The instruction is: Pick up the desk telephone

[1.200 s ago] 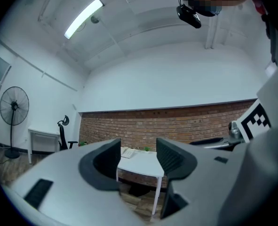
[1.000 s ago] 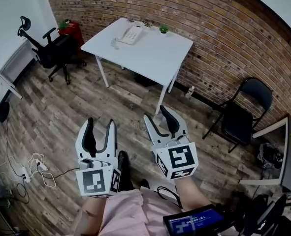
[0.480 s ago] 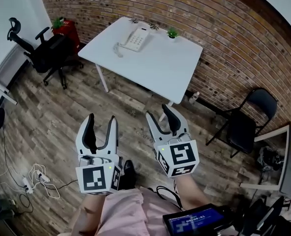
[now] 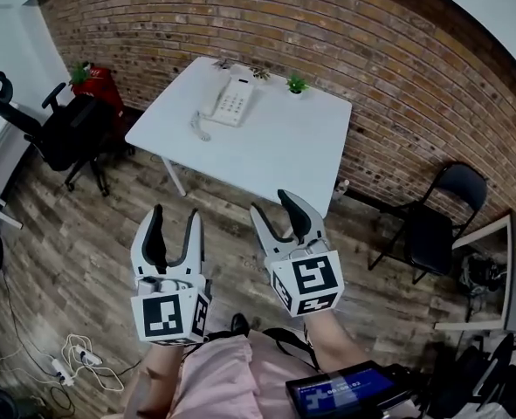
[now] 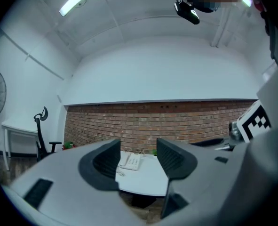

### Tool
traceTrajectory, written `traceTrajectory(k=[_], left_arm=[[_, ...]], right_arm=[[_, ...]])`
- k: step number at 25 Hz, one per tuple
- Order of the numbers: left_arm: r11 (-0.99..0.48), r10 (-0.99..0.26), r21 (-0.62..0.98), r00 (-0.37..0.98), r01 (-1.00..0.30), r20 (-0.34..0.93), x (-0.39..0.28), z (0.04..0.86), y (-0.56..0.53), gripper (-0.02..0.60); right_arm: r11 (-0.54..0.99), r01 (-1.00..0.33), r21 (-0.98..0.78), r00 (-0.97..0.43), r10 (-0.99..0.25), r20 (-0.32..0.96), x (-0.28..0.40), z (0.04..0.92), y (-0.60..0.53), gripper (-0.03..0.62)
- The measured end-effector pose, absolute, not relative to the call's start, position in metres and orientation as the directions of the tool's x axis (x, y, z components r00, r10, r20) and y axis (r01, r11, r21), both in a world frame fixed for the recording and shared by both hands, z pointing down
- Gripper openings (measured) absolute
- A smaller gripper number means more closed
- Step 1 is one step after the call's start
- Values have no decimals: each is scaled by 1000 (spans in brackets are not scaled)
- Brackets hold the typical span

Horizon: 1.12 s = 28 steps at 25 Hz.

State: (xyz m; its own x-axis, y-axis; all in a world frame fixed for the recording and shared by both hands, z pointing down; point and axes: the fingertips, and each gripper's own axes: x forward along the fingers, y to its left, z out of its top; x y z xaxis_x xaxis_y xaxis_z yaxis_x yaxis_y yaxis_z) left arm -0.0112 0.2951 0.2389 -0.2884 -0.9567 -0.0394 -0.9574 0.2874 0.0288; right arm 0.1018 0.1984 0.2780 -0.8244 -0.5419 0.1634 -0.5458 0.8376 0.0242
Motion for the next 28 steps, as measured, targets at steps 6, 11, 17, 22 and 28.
traceTrajectory(k=[6, 11, 17, 22, 28], left_arm=[[264, -964, 36, -265, -964, -15, -33, 250, 269, 236], [246, -969, 34, -245, -969, 18, -40, 265, 255, 236], [228, -973, 26, -226, -973, 41, -55, 288, 227, 236], [205, -977, 25, -203, -978, 66, -74, 298, 179, 247], [193, -976, 53, -186, -980, 113, -103, 311, 123, 258]], right_arm=[[823, -568, 18, -809, -563, 168, 85, 284, 175, 212], [814, -580, 9, -800, -572, 181, 76, 293, 160, 212], [812, -584, 12, -799, -577, 169, 55, 303, 133, 212], [803, -596, -2, -787, -584, 201, 38, 317, 86, 212], [802, -597, -20, -782, -576, 239, 11, 326, 33, 212]])
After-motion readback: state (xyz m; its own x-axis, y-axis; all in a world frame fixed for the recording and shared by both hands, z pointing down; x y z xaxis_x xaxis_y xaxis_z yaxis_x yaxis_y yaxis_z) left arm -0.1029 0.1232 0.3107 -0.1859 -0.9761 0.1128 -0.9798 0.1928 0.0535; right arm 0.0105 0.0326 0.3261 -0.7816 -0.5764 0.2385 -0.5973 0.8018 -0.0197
